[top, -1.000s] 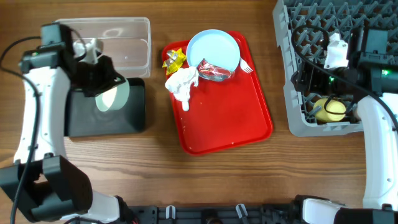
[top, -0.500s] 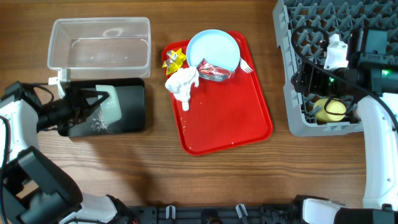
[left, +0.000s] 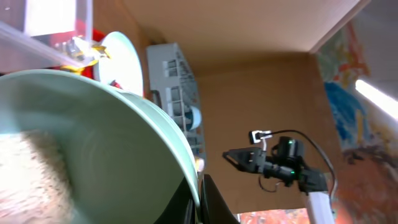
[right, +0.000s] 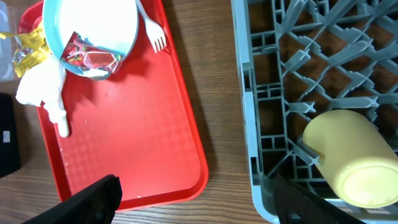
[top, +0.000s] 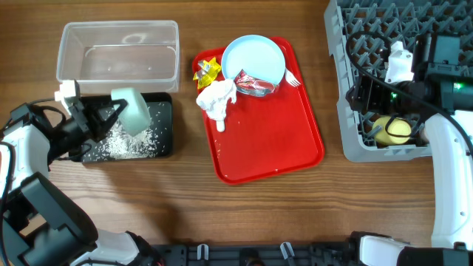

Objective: Sort waste into correct bins and load items into the dishwasher rack
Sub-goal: 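Carry the green bowl left and tip rice into the black tray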

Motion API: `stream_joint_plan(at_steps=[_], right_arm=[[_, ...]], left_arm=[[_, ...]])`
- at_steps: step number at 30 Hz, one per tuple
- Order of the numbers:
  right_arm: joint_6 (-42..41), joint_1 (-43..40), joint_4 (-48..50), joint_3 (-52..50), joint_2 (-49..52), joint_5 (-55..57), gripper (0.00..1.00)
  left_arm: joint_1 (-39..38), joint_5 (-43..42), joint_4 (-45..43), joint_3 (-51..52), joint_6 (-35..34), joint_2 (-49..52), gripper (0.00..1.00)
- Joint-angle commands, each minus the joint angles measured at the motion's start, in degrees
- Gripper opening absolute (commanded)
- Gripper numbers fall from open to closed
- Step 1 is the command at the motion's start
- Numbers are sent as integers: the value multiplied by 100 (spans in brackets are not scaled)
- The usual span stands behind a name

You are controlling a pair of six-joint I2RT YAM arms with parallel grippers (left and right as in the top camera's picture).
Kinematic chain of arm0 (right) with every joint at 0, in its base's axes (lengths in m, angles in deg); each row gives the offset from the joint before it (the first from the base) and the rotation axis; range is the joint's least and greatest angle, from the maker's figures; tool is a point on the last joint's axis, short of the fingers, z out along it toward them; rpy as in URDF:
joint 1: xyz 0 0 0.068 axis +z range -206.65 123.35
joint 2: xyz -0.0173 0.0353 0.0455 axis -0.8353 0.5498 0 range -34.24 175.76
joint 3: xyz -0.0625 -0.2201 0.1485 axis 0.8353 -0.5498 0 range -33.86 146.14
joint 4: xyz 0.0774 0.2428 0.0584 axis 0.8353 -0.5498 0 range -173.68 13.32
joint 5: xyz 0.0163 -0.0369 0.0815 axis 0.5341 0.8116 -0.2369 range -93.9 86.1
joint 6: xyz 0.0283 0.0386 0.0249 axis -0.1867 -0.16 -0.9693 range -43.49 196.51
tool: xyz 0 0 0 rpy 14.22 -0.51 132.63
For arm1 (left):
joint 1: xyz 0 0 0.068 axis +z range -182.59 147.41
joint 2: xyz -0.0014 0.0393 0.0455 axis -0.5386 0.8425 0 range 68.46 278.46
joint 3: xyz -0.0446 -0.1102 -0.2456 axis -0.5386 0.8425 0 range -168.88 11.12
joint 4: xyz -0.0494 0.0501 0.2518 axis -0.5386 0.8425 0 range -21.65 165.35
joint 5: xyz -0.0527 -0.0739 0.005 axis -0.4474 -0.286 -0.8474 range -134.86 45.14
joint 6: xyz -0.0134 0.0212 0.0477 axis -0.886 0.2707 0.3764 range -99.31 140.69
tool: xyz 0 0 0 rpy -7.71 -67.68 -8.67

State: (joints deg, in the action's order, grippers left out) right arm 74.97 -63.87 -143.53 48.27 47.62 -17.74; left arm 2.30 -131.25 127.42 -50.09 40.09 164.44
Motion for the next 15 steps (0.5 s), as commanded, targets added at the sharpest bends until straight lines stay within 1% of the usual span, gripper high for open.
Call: stream_joint_plan(at_steps=[1,3,15], right_arm=[[120,-15,9,79,-44,98,83],[138,-15,-4,79,-44,96,83],[136,-15,-17,79,-44,96,83]], left_arm=[[37,-393,-17,31,15,-39,4],[37,-396,-17,31,-76,-39,4],[39,-396,-22,31,-98,-39,4]])
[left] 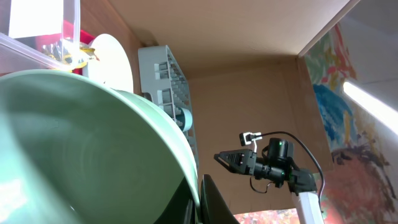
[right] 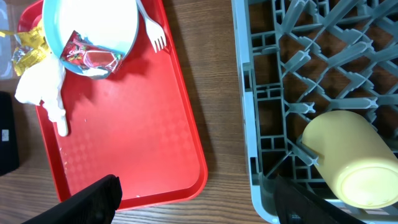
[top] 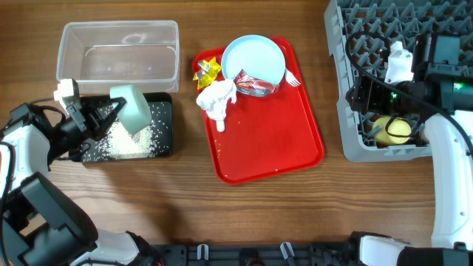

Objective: Sort waste into correct bins and load items into the dishwasher rack
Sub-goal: 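Carry the green bowl left and tip rice into the black tray, then carry the green bowl back and set it on the red tray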

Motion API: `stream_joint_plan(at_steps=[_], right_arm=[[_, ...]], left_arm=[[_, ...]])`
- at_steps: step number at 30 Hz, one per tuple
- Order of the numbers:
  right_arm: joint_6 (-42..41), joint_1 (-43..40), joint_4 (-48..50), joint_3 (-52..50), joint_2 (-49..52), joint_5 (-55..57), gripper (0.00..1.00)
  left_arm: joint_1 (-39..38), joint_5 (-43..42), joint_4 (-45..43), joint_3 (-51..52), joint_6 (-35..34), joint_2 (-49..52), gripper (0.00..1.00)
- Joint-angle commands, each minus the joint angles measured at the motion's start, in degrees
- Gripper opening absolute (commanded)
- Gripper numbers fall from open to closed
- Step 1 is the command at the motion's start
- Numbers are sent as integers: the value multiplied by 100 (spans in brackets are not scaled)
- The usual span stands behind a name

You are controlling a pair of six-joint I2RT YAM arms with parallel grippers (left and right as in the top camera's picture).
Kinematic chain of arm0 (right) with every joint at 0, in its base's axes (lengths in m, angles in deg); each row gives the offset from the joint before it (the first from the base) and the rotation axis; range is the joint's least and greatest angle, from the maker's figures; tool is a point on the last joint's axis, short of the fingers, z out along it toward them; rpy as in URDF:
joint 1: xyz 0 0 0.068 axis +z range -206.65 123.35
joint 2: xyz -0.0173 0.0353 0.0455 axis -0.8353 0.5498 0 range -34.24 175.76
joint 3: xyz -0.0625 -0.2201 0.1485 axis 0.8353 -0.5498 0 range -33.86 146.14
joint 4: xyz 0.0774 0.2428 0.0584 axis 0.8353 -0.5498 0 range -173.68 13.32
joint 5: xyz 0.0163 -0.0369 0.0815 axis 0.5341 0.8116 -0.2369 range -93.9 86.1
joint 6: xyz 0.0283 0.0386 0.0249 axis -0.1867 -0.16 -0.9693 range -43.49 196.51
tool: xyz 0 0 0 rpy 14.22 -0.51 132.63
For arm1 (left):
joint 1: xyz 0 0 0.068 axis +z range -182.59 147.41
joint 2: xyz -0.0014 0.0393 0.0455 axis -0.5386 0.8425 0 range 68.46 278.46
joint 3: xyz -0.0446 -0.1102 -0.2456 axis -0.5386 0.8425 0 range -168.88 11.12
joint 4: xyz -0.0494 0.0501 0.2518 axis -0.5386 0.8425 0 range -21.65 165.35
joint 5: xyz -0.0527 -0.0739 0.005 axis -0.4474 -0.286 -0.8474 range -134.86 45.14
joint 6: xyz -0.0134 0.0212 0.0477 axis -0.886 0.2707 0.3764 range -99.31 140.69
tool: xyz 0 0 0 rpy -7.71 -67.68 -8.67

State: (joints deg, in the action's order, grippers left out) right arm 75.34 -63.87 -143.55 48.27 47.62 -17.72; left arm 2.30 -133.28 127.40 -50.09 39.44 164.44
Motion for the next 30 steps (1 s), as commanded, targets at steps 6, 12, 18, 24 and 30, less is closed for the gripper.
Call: stream_joint_plan(at_steps=[6,12,18,24,30], right_arm=[[103,-15,-26,79,-44,94,83],[101,-15,-31,79,-44,94,83],[98,-15,-31,79,-44,92,83],[74,-15,-28,79,-44,87,83],[76,-15,-55,79,-44,70,83]], left_arm=[[37,-192,-22,31,-33,-39,4],[37,-190,-35,31,22,-39,4],[-254,-55,-254,-50,166,-87,4],[-1878,1888,-496,-841,-402,-404,4],[-4365,5246,-1849,-1134,-2098,-435,4]])
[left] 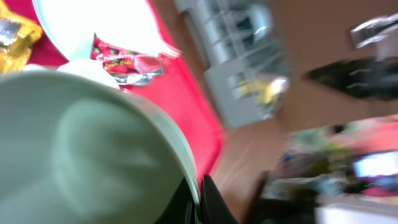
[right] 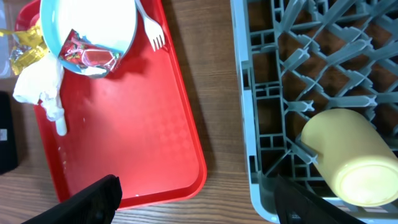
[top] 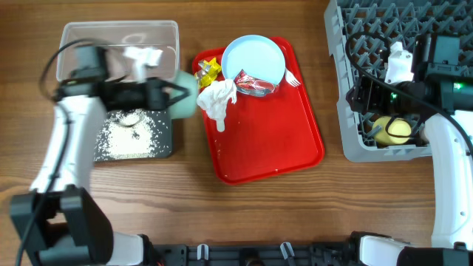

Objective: Sort waste into correct bins and load items into the dishwasher rack
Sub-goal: 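Carry the green bowl back and set it on the red tray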

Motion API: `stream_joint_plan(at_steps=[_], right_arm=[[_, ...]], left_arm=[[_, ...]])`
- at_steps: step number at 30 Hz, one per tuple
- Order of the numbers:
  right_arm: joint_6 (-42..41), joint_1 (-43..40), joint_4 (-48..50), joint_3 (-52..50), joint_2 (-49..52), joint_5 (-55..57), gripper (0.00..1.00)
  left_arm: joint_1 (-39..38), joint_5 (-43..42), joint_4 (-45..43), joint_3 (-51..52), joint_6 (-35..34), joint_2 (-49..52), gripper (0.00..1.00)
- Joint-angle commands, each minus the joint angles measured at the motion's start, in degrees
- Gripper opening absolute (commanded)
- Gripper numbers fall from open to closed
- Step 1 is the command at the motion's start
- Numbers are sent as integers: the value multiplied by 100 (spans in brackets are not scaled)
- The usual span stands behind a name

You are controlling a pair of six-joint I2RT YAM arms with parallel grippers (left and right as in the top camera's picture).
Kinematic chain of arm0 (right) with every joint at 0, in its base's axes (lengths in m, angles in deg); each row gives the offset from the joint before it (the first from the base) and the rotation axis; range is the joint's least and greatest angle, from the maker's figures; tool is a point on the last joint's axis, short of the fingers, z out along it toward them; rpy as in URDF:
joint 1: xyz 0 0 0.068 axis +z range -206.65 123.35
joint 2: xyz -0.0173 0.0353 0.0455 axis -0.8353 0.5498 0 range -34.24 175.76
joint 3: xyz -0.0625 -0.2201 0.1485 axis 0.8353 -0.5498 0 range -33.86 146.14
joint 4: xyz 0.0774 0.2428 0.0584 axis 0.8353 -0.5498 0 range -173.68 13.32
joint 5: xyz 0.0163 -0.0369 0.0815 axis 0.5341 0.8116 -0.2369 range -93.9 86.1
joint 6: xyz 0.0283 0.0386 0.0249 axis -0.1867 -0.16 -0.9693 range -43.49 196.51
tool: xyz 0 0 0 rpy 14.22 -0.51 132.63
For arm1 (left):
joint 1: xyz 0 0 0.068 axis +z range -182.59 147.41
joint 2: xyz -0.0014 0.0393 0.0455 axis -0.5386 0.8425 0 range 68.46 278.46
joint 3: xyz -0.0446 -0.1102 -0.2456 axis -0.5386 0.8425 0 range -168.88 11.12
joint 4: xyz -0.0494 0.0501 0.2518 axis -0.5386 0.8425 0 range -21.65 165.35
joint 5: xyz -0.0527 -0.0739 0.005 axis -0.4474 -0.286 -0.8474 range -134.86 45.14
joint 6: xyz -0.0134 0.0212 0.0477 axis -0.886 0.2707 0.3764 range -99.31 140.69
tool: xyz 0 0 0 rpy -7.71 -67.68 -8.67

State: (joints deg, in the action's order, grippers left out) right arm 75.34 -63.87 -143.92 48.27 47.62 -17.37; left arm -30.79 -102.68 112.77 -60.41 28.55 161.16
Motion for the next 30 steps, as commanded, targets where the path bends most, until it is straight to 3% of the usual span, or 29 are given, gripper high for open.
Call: stream_joint_plan(at_steps=[1,6,9,10,11,20,24,27,30], right_arm=[[79,-15,-22,79,-44,37,83],[101,-15,-13,79,-44,37,83],[105,-15,-15,79,-44,37,83],[111,-15,-15,79,-44,37,83],[118,-15,-15,79,-44,39,83],[118,-15,-13,79,-44,39,83],[120,-15,-15,79,-44,61,83],[120,-15,9,79,-44,68,84],[116,-15,22,79,-44,101,84]], left_arm=[[-1523,2815,-560,-103,-1165,-98,4],[-3484,5311,-1025,-103,-1287,125,4],[-4216,6002,-1198,-103,-1287,551,5],[-4380,6030,-1283,-103,-1287,741,10],[-4459,6030,-1346,-103,-1287,861,14],[-4690,6030,-1639,-103,-1290,1434,16],[-4527,6048,-1532,-315,-1803,1300,42],[-4317,6096,-1108,-872,-1862,1023,52],[-3960,6557,-1257,-1099,-1862,918,63]])
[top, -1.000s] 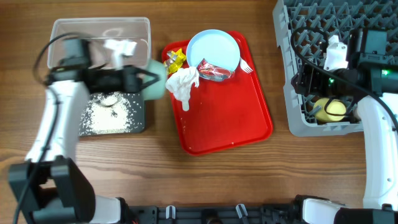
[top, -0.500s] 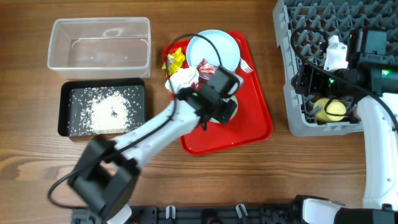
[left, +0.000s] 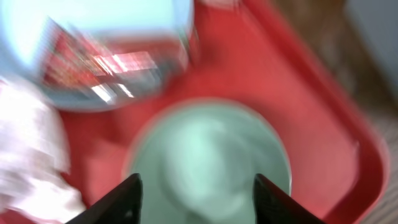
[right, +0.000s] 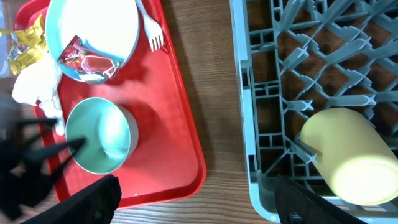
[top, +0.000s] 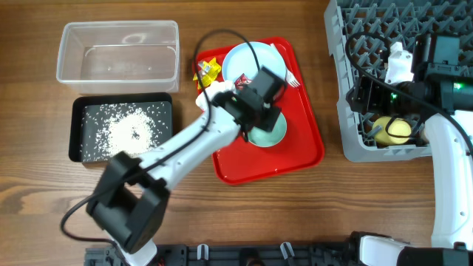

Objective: Sort waste into correct bins and load items into the dishwasher rack
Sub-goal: 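Carry the green bowl back and set it on the red tray, then grasp the white tissue on the red tray with the left gripper, then carry the tissue left and drop it into the clear bin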

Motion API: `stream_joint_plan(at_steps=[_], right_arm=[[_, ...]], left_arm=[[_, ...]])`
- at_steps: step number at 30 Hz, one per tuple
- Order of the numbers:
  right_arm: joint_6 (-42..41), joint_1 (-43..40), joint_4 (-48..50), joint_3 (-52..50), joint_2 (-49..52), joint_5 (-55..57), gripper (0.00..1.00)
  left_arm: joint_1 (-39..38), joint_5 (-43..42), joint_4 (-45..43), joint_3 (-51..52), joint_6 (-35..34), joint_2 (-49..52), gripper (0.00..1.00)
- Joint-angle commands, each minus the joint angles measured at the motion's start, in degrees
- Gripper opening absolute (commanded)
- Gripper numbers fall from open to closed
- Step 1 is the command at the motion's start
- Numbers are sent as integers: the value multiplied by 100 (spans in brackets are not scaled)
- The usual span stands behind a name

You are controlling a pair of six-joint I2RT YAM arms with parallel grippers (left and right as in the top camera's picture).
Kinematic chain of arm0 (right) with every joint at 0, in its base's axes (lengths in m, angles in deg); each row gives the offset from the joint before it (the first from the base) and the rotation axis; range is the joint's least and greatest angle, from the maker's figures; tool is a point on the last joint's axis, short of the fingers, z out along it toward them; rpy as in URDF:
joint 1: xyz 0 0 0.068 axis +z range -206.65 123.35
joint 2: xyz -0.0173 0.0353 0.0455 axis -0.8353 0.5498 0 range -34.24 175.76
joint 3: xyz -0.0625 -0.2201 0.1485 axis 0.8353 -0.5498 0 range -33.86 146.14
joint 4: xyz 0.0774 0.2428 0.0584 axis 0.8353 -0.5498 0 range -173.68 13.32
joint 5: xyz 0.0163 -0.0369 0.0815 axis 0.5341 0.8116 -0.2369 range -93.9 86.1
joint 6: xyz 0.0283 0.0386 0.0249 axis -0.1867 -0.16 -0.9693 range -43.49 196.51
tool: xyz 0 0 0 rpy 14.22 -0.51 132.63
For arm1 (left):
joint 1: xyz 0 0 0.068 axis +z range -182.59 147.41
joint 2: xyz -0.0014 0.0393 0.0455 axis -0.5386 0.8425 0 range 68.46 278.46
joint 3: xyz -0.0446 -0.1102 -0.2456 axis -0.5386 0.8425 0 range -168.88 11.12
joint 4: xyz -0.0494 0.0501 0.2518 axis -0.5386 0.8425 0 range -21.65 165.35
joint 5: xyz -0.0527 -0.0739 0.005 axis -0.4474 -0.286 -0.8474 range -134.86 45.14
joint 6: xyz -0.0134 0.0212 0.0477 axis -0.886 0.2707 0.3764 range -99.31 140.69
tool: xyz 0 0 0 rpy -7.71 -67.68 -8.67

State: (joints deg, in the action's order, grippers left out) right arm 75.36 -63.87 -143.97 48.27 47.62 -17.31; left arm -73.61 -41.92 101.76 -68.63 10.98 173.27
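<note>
A pale green bowl (top: pixel 266 131) stands upright and empty on the red tray (top: pixel 299 151), just in front of the blue plate (top: pixel 251 55). My left gripper (top: pixel 261 112) hovers directly above the bowl (left: pixel 208 162); its fingers (left: pixel 127 199) are spread wide and open, and the view is blurred. The plate holds a red wrapper (top: pixel 255 85), with a white fork (top: pixel 293 76) at its right. A yellow wrapper (top: pixel 208 70) and a crumpled napkin (top: pixel 214 96) lie at the tray's left. My right gripper (right: pixel 199 208) is open over the near edge of the dishwasher rack (top: pixel 355 144).
A black bin (top: pixel 77 148) holding spilled rice sits at the left, with a clear plastic bin (top: pixel 118 29) behind it. A yellow cup (right: pixel 348 158) lies in the rack's near corner. My left arm stretches across the table from the front left to the tray.
My left gripper was shut on the green bowl's rim beside the tray's left edge. The bowl now stands on the tray in front of the plate, and the gripper is open above it.
My left gripper held the bowl tipped over the black bin with rice inside it. Half a second later the bowl was empty, the rice lying in the bin. Then the bowl was by the tray, and now it rests released on it. The right arm stayed still.
</note>
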Motion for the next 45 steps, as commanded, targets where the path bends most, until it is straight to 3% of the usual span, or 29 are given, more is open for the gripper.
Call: stream_joint_plan(at_steps=[1,8,14,21,24,28,30,34,38,45], right_arm=[[116,-15,24,79,-44,120,84],[116,-15,17,79,-44,162,84],[109,-15,-4,79,-44,162,84],[114,-15,26,79,-44,162,84],[114,-15,50,79,-44,162,84],[109,-15,44,79,-44,162,84],[114,-15,42,79,-44,160,84],[111,-15,42,79,-44,162,84],[111,-15,50,79,-44,162,84],[114,-15,37,79,-44,160,84]], left_arm=[[472,592,-258,-278,-103,-245,64],[1414,658,-785,-278,-105,667,65],[1766,623,-116,-278,-424,813,65],[1799,186,11,-275,-400,1228,62],[1799,96,50,-275,-402,1325,49],[1799,96,-61,-278,-402,1325,14],[1799,96,-57,-278,-404,1325,4],[1823,92,125,-396,-407,1145,4],[2264,131,780,-1263,-404,350,4],[3624,1003,63,-1438,-402,76,4]])
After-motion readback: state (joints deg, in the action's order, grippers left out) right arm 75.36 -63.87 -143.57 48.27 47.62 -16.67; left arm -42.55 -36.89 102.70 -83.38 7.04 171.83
